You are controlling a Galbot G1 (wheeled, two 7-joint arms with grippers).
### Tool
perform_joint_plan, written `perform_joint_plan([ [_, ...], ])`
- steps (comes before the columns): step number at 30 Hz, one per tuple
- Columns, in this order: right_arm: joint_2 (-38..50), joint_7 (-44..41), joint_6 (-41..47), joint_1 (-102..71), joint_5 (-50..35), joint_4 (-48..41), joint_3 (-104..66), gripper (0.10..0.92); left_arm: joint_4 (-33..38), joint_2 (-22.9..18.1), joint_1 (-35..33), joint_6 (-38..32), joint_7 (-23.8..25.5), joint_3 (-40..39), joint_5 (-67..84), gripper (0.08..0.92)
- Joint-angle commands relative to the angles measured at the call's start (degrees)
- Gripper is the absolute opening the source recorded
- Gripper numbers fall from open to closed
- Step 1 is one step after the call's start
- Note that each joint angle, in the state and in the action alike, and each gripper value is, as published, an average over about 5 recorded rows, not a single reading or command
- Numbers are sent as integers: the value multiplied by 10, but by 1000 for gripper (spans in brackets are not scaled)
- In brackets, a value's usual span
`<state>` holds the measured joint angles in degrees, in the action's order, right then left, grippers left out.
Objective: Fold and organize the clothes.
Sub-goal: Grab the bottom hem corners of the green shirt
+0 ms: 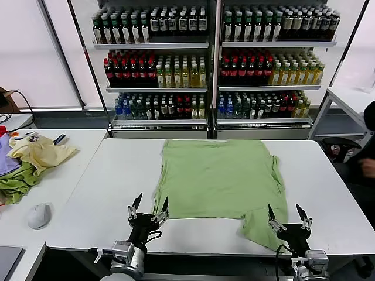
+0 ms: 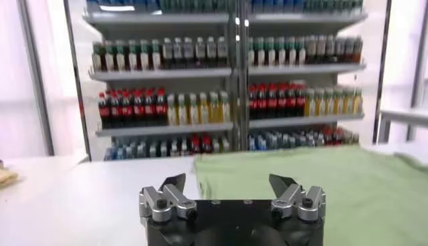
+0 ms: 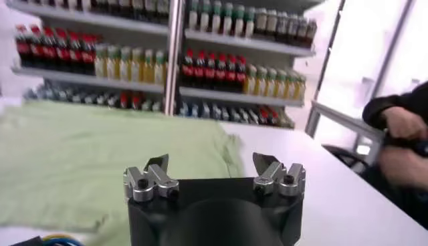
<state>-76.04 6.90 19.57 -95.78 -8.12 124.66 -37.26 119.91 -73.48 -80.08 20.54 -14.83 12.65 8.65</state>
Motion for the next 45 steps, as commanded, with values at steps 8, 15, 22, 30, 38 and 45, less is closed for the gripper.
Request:
perform_joint_plan([
  [8, -12, 6, 36, -14, 6, -7, 2, 823, -79, 19, 81, 96, -25, -12, 36, 823],
  [15, -17, 5, 34, -20, 6, -16, 4, 823, -87, 23, 79, 126, -32, -22, 70, 823],
  [22, -21, 5, 37, -25, 1, -19, 9, 750, -80, 25, 65, 128, -33, -29, 78, 823],
  [30, -25, 6, 42, -27, -15, -24, 17, 518, -86, 31, 53, 128, -28, -32, 106, 680],
  [38, -22, 3, 43, -28, -24, -27, 15, 258, -103, 34, 55, 128, -21, -32, 124, 455],
  [45, -18, -17, 31, -23, -31, -21, 14, 128, -73, 37, 47, 104, -6, -28, 158, 260],
])
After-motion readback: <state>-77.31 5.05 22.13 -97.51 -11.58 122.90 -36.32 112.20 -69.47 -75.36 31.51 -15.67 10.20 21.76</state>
